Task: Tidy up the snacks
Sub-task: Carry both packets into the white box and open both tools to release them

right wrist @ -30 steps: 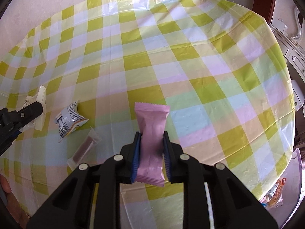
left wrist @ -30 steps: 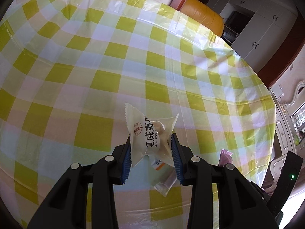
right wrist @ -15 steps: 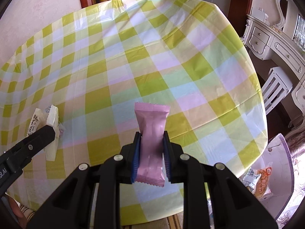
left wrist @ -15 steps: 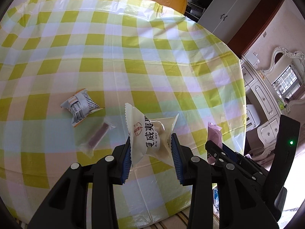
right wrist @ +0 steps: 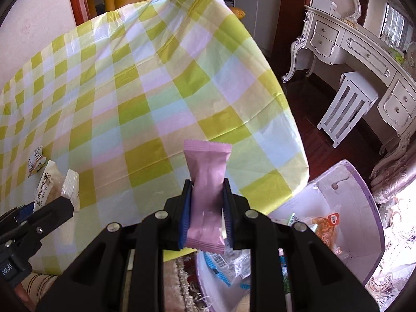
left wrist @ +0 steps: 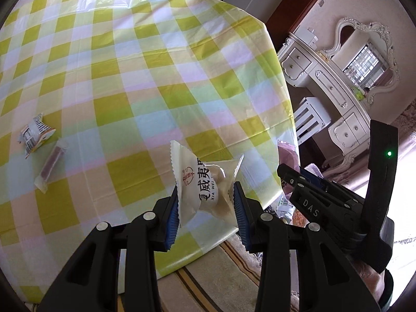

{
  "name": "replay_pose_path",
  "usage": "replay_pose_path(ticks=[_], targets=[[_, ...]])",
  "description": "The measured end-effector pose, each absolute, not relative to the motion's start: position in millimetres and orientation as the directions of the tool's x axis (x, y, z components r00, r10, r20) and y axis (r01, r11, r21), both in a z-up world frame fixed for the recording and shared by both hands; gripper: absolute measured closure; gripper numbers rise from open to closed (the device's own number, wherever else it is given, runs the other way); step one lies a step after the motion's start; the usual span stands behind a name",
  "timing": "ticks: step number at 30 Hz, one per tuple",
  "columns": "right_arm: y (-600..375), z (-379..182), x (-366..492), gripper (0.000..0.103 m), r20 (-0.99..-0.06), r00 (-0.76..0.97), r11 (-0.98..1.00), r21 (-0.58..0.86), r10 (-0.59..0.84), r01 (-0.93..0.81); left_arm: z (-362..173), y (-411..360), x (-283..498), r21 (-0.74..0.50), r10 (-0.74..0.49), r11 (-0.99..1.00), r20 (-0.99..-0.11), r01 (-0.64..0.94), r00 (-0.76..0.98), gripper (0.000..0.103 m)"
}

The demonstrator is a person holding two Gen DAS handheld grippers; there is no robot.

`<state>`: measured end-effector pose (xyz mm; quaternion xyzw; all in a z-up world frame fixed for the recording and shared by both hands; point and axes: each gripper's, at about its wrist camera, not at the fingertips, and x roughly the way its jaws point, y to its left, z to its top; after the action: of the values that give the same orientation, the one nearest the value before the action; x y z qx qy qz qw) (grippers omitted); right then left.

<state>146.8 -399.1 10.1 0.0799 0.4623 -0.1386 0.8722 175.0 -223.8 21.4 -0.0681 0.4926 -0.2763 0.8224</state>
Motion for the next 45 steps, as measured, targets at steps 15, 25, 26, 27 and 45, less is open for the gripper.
replay_pose_path(ticks=[15, 25, 26, 27, 45], targets=[[-504, -23, 70, 0.080, -0.877, 0.393, 0.872, -0.055, -0.275, 0.487, 1, -349, 120, -0.322, -0.520, 0.619, -0.852, 0.716, 0.066, 0.066], [-529, -74, 28, 0.080, -0.929, 0.287, 0.839, -0.043, -0.234, 0.543, -18, -385, 96, -0.272, -0.444, 0.524, -0.896, 0.807, -0.014, 0.065], [-530, -78, 26, 0.080, -0.933, 0.280, 0.837, -0.040, -0.227, 0.546, -19, -386, 95, -0.268, -0.441, 0.518, -0.898, 0.812, -0.015, 0.065], [-530, -82, 24, 0.080, -0.937, 0.270, 0.836, -0.042, -0.223, 0.547, -18, -388, 94, -0.264, -0.437, 0.512, -0.899, 0.817, -0.016, 0.065], [-528, -95, 21, 0.065, -0.957, 0.209, 0.829, -0.050, -0.199, 0.558, -26, -398, 86, -0.261, -0.420, 0.483, -0.907, 0.836, -0.040, 0.045]])
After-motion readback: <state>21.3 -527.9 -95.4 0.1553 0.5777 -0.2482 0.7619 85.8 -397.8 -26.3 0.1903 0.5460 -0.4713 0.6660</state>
